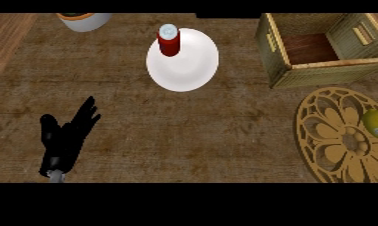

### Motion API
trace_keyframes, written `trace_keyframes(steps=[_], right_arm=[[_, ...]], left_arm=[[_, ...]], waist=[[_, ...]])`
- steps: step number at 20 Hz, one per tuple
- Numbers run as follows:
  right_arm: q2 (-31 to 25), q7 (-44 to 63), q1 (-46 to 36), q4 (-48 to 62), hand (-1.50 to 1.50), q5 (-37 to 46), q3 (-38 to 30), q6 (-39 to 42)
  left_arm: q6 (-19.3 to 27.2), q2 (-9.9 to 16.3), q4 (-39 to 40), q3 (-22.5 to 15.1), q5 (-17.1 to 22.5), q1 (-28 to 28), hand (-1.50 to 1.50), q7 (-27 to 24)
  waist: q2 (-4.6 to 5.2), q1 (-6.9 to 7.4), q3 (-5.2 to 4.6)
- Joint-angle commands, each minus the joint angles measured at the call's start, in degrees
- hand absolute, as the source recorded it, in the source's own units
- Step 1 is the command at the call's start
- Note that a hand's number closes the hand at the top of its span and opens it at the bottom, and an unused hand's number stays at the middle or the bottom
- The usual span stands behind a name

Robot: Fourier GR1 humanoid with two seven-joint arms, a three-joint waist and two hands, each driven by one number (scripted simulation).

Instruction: Pick the lemon from the placemat and place it in the basket

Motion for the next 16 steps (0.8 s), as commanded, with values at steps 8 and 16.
trace_keyframes(steps=[8,16], right_arm=[[-7.31,-25.87,6.99,7.62,-1.50,11.16,6.71,-0.85],[-4.29,-36.12,10.72,12.75,-1.50,14.23,15.11,-13.00]], left_arm=[[0.00,-0.63,2.92,-1.84,-0.99,2.45,0.00,2.20],[-0.79,-0.58,4.60,-1.36,-1.60,1.31,0.00,1.69]], waist=[[0.43,0.28,-0.26],[0.68,1.46,-0.39]])
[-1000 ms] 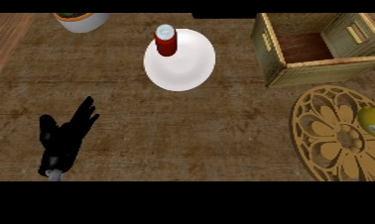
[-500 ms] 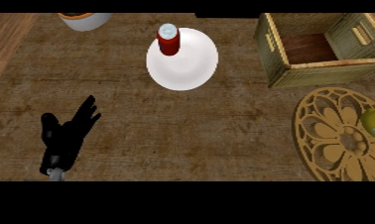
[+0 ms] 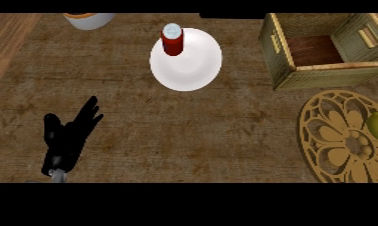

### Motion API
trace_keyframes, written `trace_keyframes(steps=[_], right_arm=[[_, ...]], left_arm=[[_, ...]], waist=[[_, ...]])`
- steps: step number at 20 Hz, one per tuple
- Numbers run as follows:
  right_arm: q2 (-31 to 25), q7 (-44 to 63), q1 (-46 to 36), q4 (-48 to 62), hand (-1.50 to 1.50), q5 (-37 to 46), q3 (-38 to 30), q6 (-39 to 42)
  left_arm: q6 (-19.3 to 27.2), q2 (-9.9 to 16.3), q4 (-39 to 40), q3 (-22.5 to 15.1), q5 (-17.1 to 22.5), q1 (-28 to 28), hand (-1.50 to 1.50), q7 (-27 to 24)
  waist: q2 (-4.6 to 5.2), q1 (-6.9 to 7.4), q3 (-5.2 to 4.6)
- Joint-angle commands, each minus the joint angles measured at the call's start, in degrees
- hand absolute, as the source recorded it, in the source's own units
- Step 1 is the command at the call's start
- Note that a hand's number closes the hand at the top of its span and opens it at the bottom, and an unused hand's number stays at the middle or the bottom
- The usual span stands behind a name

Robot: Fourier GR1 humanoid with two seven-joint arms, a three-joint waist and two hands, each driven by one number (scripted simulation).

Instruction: Pick the lemon from the placemat and place it in the basket

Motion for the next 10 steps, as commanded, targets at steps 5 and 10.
trace_keyframes(steps=[5,10], right_arm=[[2.49,-15.52,0.00,5.66,-1.50,1.16,7.77,2.38],[5.32,-16.75,-2.43,9.00,-1.50,5.57,12.99,-3.91]], left_arm=[[-0.31,-0.40,2.51,-1.53,-0.33,1.74,0.00,3.60],[-2.32,0.61,3.10,-0.15,0.46,0.93,0.00,3.54]], waist=[[0.48,1.62,-0.41],[0.51,2.04,-0.42]])
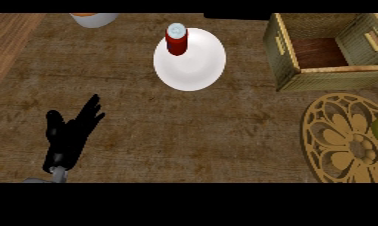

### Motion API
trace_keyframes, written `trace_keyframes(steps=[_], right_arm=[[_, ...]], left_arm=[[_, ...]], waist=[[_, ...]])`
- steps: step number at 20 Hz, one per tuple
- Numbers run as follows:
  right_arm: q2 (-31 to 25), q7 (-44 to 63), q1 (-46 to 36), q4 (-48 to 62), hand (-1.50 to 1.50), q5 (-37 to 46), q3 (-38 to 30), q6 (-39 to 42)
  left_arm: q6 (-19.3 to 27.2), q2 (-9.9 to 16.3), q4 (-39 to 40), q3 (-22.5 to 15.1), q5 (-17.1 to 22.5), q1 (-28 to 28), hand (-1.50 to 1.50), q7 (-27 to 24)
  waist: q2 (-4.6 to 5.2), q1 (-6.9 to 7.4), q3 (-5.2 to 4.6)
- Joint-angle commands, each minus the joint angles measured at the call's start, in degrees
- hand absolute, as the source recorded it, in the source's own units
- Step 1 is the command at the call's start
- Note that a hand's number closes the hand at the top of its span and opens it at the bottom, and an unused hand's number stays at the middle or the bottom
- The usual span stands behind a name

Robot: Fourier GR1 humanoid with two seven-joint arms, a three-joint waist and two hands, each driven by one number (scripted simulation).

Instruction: Pick the lemon from the placemat and place it in the basket

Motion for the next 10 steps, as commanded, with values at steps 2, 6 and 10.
trace_keyframes(steps=[2,6,10], right_arm=[[2.76,-10.85,-3.57,4.22,-1.50,4.88,5.23,0.86],[3.98,-13.09,-5.69,7.84,-1.50,8.01,8.88,0.12],[7.29,-12.91,-9.85,11.83,-1.50,10.04,11.86,-1.36]], left_arm=[[-0.25,-0.72,4.08,-1.33,-0.43,2.07,0.00,2.80],[0.66,-1.47,3.65,-1.44,-1.39,1.50,0.00,2.86],[-1.58,-0.22,2.98,-0.42,-0.74,4.14,0.00,0.55]], waist=[[0.31,0.02,-0.35],[0.18,-0.45,-0.36],[0.18,0.32,-0.37]])
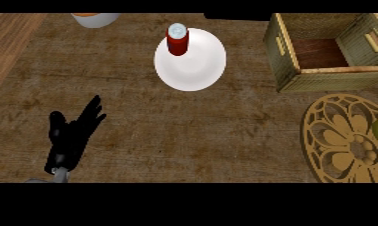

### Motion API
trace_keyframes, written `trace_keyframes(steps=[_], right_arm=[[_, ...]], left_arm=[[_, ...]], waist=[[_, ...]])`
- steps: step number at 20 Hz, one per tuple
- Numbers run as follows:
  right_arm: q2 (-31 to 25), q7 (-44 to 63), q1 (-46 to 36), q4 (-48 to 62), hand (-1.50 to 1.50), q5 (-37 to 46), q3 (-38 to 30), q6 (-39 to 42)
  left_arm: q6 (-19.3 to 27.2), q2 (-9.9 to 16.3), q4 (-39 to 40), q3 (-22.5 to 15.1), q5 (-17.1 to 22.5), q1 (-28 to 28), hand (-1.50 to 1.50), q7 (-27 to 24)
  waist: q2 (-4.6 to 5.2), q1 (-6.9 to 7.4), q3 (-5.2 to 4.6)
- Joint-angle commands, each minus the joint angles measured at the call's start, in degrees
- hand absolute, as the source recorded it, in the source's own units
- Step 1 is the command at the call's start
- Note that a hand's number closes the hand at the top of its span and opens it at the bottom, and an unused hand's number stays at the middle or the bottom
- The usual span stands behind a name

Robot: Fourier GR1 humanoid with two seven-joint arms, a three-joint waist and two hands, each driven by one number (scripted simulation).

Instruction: Pick the lemon from the placemat and place it in the basket

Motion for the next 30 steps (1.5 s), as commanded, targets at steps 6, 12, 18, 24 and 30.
trace_keyframes(steps=[6,12,18,24,30], right_arm=[[5.50,-11.65,-7.62,8.56,-1.50,4.78,5.61,1.58],[10.56,-9.59,-13.96,13.10,-1.50,6.93,8.73,0.69],[12.57,-12.90,-12.88,16.61,-1.50,7.76,10.06,-3.10],[16.46,-9.47,-17.86,18.87,-1.50,12.52,13.27,-5.44],[18.99,-8.24,-21.04,25.13,-1.50,17.17,14.98,-8.02]], left_arm=[[-1.56,0.71,3.56,1.20,0.45,3.23,0.00,1.25],[0.59,-1.67,1.82,-1.01,-1.84,3.32,0.00,2.69],[-1.05,-0.89,1.72,0.57,-1.12,7.49,0.00,0.07],[-0.69,-0.90,0.88,1.45,-1.42,5.13,0.00,3.55],[-2.46,0.04,0.49,3.11,-1.70,7.64,0.00,0.89]], waist=[[0.16,-1.07,-0.46],[0.22,-0.70,-0.44],[-0.07,-1.73,-0.46],[-0.08,-2.05,-0.52],[-0.10,-1.75,-0.51]])
